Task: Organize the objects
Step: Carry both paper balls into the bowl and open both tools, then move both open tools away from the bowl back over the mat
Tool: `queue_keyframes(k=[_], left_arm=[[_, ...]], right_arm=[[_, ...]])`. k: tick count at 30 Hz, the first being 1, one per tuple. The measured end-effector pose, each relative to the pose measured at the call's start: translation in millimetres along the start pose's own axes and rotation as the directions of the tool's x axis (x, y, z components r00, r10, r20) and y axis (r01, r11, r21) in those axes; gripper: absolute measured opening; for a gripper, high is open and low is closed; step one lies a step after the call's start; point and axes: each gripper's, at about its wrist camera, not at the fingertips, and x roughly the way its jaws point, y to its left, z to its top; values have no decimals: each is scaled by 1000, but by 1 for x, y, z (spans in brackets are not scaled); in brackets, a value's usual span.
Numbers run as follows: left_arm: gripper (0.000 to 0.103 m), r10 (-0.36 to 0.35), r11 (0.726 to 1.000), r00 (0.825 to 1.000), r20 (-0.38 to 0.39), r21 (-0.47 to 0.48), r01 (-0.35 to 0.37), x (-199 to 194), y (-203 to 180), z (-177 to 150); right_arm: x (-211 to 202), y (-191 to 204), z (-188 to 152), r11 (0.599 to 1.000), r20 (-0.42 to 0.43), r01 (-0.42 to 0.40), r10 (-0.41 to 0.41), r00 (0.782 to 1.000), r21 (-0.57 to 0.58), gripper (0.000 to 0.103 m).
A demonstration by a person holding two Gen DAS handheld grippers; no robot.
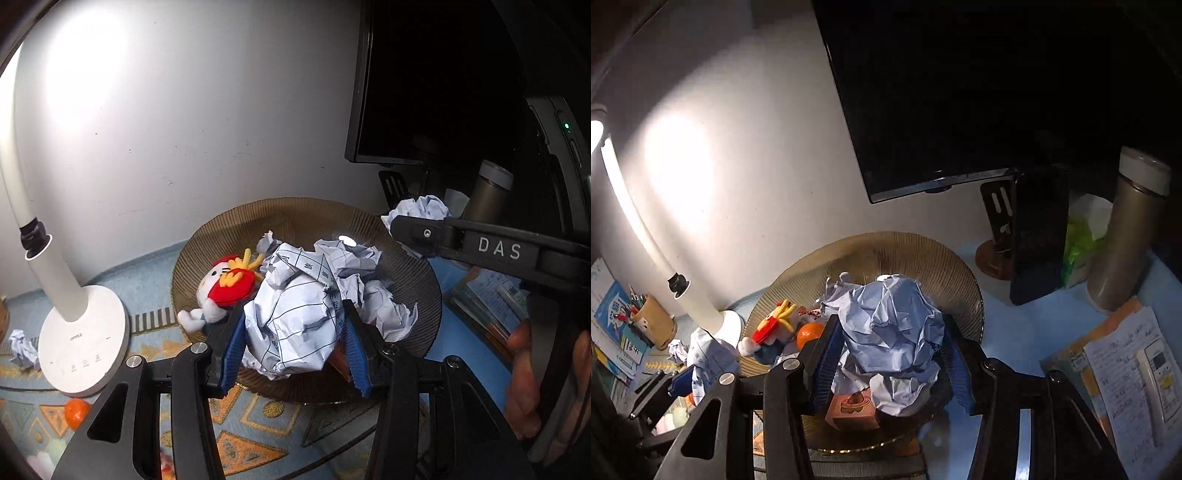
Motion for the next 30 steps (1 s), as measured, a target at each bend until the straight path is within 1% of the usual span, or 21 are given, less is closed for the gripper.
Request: queue_keyframes(k=[2,4,5,7,8,9,10,11,12,13,15,18,20,23,26,28,30], left_arm=[[45,-6,1000,1000,-6,-1,6,15,-1,1],[51,23,1000,1000,-13,8,-23,26,-3,1],[53,35,999,999,-11,6,-35,30,-4,1],[57,19,1000,1000,-20,-11,-19,35,-2,-1],[64,11,1000,1000,-23,-22,-12,36,-1,-1],[78,-1,1000,1000,-20,-30,0,36,-1,-2],[81,-5,999,1000,-14,-33,4,35,-1,-3],[82,15,999,1000,-8,-37,-16,33,0,-4],[83,8,999,1000,-15,-32,-9,32,0,-5],[84,-3,1000,1000,-27,-29,2,31,1,-5],[84,-3,1000,1000,-24,-26,2,24,1,-6],[84,-10,999,1000,-9,-35,10,9,1,-7],[84,-17,999,1000,3,-39,17,-4,1,-8],[84,7,1000,999,31,-31,-6,-28,-2,-9],[84,16,999,998,67,-44,-13,-61,-1,-11],[84,-11,998,995,100,-58,17,-91,3,-18],[85,-33,996,990,134,-74,44,-125,13,-31]], right_arm=[[14,-2,12,999,-5,-29,30,1000,31,51],[31,0,21,998,-20,-32,33,999,45,51],[37,1,24,997,-14,-38,39,999,61,51],[47,2,27,995,10,-54,54,999,87,51],[53,3,28,994,6,-54,54,999,92,51],[59,4,29,993,-2,-59,60,998,99,51],[65,6,30,992,-6,-75,76,997,104,52],[71,8,32,991,-17,-94,96,995,97,57],[76,9,33,992,-29,-91,94,995,91,67],[77,9,34,993,-27,-81,84,996,90,69],[75,8,33,991,-35,-101,104,994,82,71],[63,3,28,990,-24,-104,107,994,99,71],[54,1,23,986,-32,-118,122,992,114,71],[29,1,11,987,-28,-116,120,992,114,71],[-1,12,-1,990,-31,-111,114,993,85,71],[-24,17,-13,990,-30,-129,131,991,52,71],[-47,31,-29,990,-37,-140,141,989,14,72]])
